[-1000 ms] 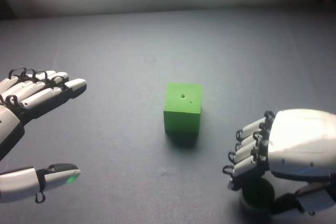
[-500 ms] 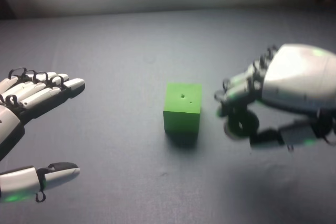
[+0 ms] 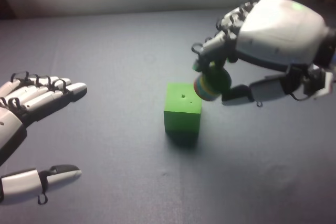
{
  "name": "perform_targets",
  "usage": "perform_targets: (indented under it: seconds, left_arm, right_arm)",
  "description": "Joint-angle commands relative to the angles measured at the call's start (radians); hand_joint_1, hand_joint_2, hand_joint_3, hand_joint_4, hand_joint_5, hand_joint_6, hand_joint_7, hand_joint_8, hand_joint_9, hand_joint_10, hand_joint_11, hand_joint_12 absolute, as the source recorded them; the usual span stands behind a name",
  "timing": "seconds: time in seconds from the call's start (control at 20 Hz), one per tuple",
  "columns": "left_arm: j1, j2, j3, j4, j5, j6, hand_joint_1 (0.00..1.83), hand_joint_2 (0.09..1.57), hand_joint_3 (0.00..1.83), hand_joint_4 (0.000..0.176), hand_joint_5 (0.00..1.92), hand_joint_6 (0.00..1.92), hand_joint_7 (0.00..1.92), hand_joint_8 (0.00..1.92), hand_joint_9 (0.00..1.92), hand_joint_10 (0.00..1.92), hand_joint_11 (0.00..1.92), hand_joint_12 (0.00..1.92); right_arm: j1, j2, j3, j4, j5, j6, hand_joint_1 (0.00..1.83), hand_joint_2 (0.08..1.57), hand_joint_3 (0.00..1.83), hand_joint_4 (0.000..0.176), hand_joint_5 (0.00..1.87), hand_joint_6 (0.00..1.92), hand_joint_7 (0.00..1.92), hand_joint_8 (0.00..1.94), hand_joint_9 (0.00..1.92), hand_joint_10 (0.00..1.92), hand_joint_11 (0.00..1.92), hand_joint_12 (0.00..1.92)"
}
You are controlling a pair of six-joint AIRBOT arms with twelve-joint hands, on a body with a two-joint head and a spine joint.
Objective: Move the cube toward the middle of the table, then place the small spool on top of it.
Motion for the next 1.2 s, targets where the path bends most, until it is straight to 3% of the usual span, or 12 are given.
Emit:
perform_targets:
  seconds: [0.0,0.1,0.2,0.3,0.5,0.6,0.7,0.8,0.9,1.0,1.05,1.15]
  left_arm:
    - [-0.002,0.001,0.005,0.005,-0.128,-0.006,0.79,1.0,0.0,0.081,0.3,0.0,0.27,0.0,0.24,0.0,0.0,0.58]
    - [-0.002,0.001,0.006,0.005,-0.127,-0.006,0.77,1.0,0.0,0.072,0.3,0.01,0.28,0.01,0.25,0.01,0.02,0.59]
    - [-0.002,0.001,0.007,0.005,-0.124,-0.006,0.75,0.99,0.0,0.068,0.28,0.0,0.29,0.0,0.25,0.01,0.01,0.59]
    - [-0.002,0.0,0.008,0.005,-0.124,-0.007,0.75,0.99,0.0,0.091,0.25,0.0,0.28,0.0,0.25,0.0,0.02,0.6]
    - [-0.002,-0.003,0.011,0.005,-0.123,-0.011,0.77,0.99,0.0,0.08,0.26,0.0,0.28,0.0,0.25,0.0,0.01,0.6]
    - [-0.002,-0.004,0.012,0.005,-0.123,-0.013,0.76,0.98,0.0,0.079,0.26,0.0,0.28,0.0,0.26,0.0,0.03,0.61]
    - [-0.002,-0.004,0.012,0.005,-0.123,-0.014,0.78,0.98,0.0,0.072,0.26,0.0,0.29,0.0,0.26,0.01,0.03,0.61]
    - [-0.002,-0.005,0.012,0.006,-0.123,-0.015,0.77,0.99,0.0,0.054,0.27,0.01,0.29,0.0,0.27,0.01,0.04,0.62]
    - [-0.002,-0.007,0.012,0.006,-0.123,-0.018,0.78,0.99,0.0,0.053,0.28,0.01,0.29,0.0,0.27,0.0,0.03,0.62]
    - [-0.002,-0.007,0.012,0.006,-0.122,-0.02,0.78,0.98,0.0,0.052,0.28,0.0,0.29,0.0,0.27,0.01,0.03,0.62]
    - [-0.002,-0.008,0.012,0.006,-0.122,-0.022,0.77,0.99,0.0,0.047,0.27,0.0,0.3,0.0,0.28,0.01,0.04,0.62]
    - [-0.002,-0.008,0.012,0.006,-0.124,-0.023,0.77,0.98,0.0,0.056,0.28,0.0,0.3,0.0,0.28,0.01,0.05,0.63]
  right_arm:
    - [0.012,-0.01,0.003,0.017,0.088,-0.002,1.26,1.03,0.0,0.026,1.16,0.72,1.22,0.56,1.11,0.41,0.67,1.23]
    - [0.026,-0.028,0.016,0.017,0.074,-0.008,1.26,1.03,0.0,0.0,1.22,0.67,1.17,0.6,1.07,0.36,0.5,1.35]
    - [0.04,-0.046,0.028,0.017,0.056,-0.018,1.27,1.02,0.0,0.012,1.17,0.75,1.29,0.4,1.15,0.32,0.64,1.27]
    - [0.052,-0.067,0.042,0.016,0.036,-0.033,1.27,1.02,0.0,0.0,1.1,0.87,1.38,0.2,1.19,0.18,0.67,1.17]
    - [0.064,-0.098,0.065,0.012,-0.014,-0.051,1.27,1.0,0.0,0.037,1.25,0.54,1.3,0.44,1.24,0.19,0.72,1.3]
    - [0.066,-0.113,0.078,0.009,-0.035,-0.053,1.27,1.01,0.0,0.019,1.24,0.62,1.25,0.48,1.2,0.19,0.7,1.27]
    - [0.075,-0.129,0.092,-0.005,-0.063,-0.054,1.26,1.01,0.0,0.029,1.21,0.65,1.23,0.53,1.19,0.23,0.7,1.28]
    - [0.085,-0.141,0.103,-0.016,-0.09,-0.054,1.28,1.03,0.0,0.0,1.3,0.29,1.1,0.97,1.04,0.83,0.75,1.51]
    - [0.09,-0.149,0.111,-0.021,-0.107,-0.056,1.28,1.06,0.0,0.0,1.33,0.14,1.03,1.17,0.92,1.28,0.78,1.7]
    - [0.091,-0.157,0.117,-0.021,-0.117,-0.056,1.29,1.05,0.0,0.0,1.33,0.12,1.06,1.13,0.91,1.34,0.78,1.74]
    - [0.091,-0.157,0.117,-0.022,-0.117,-0.056,1.29,1.04,0.0,0.0,1.33,0.13,1.1,1.04,0.9,1.28,0.77,1.68]
    - [0.091,-0.157,0.112,-0.027,-0.117,-0.059,1.16,1.06,0.01,0.0,1.07,0.79,1.01,0.52,0.93,0.78,0.72,1.39]
